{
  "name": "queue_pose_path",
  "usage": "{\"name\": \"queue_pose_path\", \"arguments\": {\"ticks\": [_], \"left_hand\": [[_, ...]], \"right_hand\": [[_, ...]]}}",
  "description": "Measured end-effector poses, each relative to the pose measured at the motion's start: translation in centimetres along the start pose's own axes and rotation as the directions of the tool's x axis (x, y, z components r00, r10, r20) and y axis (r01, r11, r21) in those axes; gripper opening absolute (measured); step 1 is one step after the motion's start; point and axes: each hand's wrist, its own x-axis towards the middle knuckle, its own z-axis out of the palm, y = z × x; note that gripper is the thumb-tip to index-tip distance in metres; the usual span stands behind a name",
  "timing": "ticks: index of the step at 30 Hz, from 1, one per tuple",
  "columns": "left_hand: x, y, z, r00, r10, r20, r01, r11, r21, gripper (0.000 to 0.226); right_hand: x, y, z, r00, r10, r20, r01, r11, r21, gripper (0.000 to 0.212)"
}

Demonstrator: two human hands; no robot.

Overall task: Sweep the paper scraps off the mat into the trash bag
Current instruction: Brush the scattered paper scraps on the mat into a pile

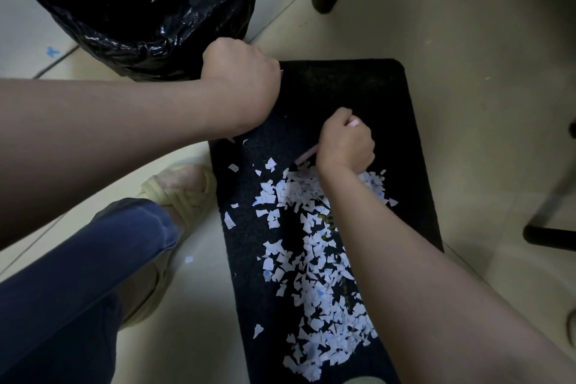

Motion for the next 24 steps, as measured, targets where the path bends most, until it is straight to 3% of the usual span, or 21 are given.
{"name": "queue_pose_path", "arguments": {"ticks": [2, 4, 8, 11, 13, 16, 20, 24], "left_hand": [[-0.1, 0.4, 0.0, 1.000, -0.003, -0.003, 0.003, 1.000, -0.001, 0.031], [-0.2, 0.6, 0.1, 1.000, 0.008, -0.011, -0.008, 1.000, 0.004, 0.035], [-0.5, 0.3, 0.3, 0.999, 0.012, -0.034, -0.012, 1.000, 0.008, 0.042], [-0.5, -0.1, 0.2, 1.000, 0.008, -0.022, -0.008, 1.000, -0.008, 0.037], [-0.3, -0.1, 0.1, 1.000, -0.009, -0.010, 0.009, 1.000, -0.018, 0.040], [0.0, -0.1, 0.2, 0.999, -0.020, -0.030, 0.019, 0.999, -0.033, 0.043], [-0.1, -0.2, 0.4, 0.999, 0.002, -0.034, -0.003, 1.000, -0.023, 0.040], [-0.1, -0.7, 0.2, 1.000, 0.006, 0.005, -0.006, 1.000, -0.001, 0.031]], "right_hand": [[0.2, -0.3, -0.1, 0.999, -0.006, -0.040, 0.012, 0.989, 0.151, 0.048], [0.7, -1.1, 0.2, 0.999, -0.013, 0.030, 0.006, 0.974, 0.227, 0.046], [0.7, -0.8, 1.1, 0.975, 0.015, 0.221, -0.053, 0.984, 0.168, 0.037], [0.1, 0.5, 0.2, 0.997, -0.006, 0.071, 0.007, 1.000, -0.017, 0.041], [0.1, 0.4, -0.3, 1.000, 0.001, -0.019, 0.000, 0.999, 0.037, 0.043], [0.2, -0.4, 0.1, 0.998, 0.028, 0.051, -0.041, 0.965, 0.259, 0.044], [-0.5, -0.2, 0.9, 0.974, -0.019, 0.225, -0.025, 0.982, 0.189, 0.043], [-1.1, -0.1, 0.2, 0.999, 0.014, 0.031, -0.016, 0.998, 0.057, 0.045]]}}
